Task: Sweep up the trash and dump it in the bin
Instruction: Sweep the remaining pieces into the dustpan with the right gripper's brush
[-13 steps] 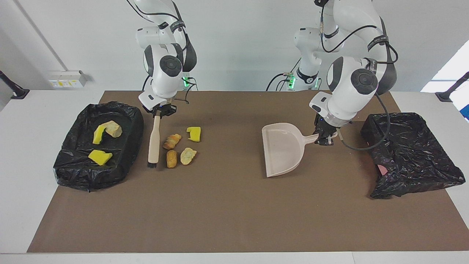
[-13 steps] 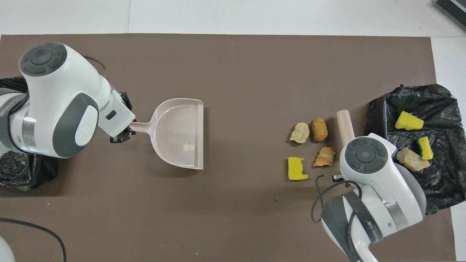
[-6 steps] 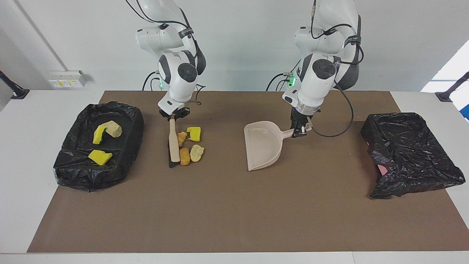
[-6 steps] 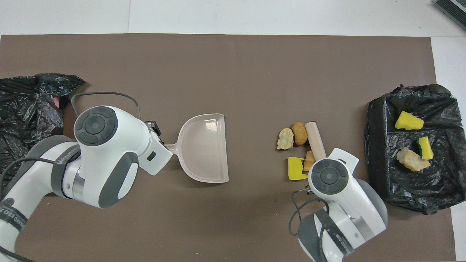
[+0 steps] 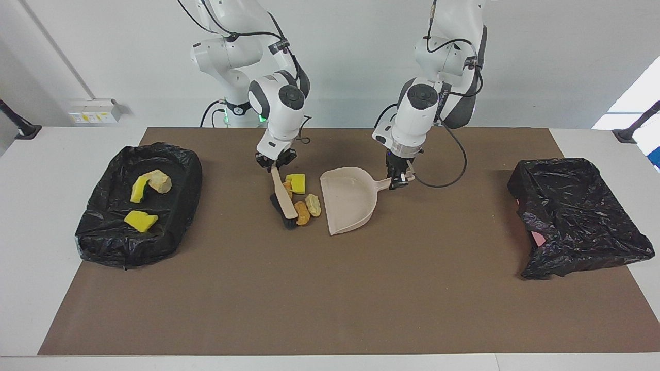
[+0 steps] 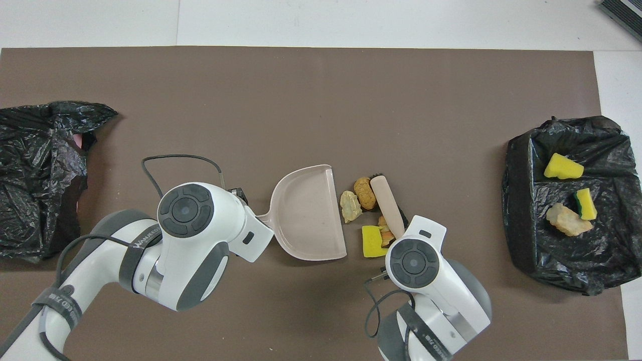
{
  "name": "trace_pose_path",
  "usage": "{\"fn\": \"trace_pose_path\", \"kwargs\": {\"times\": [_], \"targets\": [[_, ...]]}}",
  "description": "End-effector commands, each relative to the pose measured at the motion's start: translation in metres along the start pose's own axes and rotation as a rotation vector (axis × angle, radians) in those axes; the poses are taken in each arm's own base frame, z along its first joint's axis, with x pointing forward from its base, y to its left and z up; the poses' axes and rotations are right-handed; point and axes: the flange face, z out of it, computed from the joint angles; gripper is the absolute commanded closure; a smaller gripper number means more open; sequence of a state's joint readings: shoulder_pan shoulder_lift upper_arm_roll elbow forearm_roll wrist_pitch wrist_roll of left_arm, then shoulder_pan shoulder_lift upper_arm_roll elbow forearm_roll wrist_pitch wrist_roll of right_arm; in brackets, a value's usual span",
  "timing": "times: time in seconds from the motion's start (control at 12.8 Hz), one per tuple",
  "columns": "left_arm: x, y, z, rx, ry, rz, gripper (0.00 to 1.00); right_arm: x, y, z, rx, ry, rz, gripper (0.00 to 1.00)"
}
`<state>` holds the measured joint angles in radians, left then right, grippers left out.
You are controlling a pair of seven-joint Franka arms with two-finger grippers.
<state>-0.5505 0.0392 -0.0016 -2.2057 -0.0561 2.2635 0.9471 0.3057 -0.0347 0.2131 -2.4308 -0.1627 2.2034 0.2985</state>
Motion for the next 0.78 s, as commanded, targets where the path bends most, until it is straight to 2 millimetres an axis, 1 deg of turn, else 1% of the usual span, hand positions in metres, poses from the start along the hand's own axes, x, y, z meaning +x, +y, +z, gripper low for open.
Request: {"fn": "trace_pose_path", "kwargs": {"times": [0.0, 0.08, 0.23, 0.31, 0.39, 0.47, 0.54, 0.62, 0.7], "targets": [[0.002, 0.006, 0.008, 0.021, 0.019, -0.022, 1.0, 0.003, -0.03, 0.002, 0.122, 0.009, -0.054, 1.0], [0.002, 0.006, 0.008, 0.021, 0.019, -0.021, 1.0, 0.007, -0.047, -0.008, 0.171, 0.025, -0.044, 1.0], [0.002, 0.006, 0.008, 0.021, 0.019, -0.018, 1.0, 0.026, -0.074, -0.033, 0.25, 0.05, -0.019, 1.0], [0.002, 0.006, 0.008, 0.021, 0.019, -0.015, 1.0, 0.033, -0.08, -0.049, 0.272, 0.065, -0.004, 1.0], [0.003, 0.007, 0.008, 0.021, 0.017, -0.005, 1.0, 0.034, -0.078, -0.066, 0.275, 0.066, 0.009, 1.0], [0.003, 0.007, 0.008, 0.021, 0.017, -0.003, 1.0, 0.034, -0.071, -0.087, 0.272, 0.046, 0.017, 1.0], [0.003, 0.007, 0.009, 0.02, 0.016, -0.001, 1.0, 0.03, -0.059, -0.111, 0.263, 0.01, 0.026, 1.0], [0.003, 0.007, 0.009, 0.018, 0.015, 0.0, 1.0, 0.026, -0.042, -0.131, 0.237, -0.027, 0.035, 1.0], [0.001, 0.007, 0.008, 0.016, 0.013, 0.003, 1.0, 0.024, -0.026, -0.146, 0.208, -0.066, 0.043, 1.0]]}}
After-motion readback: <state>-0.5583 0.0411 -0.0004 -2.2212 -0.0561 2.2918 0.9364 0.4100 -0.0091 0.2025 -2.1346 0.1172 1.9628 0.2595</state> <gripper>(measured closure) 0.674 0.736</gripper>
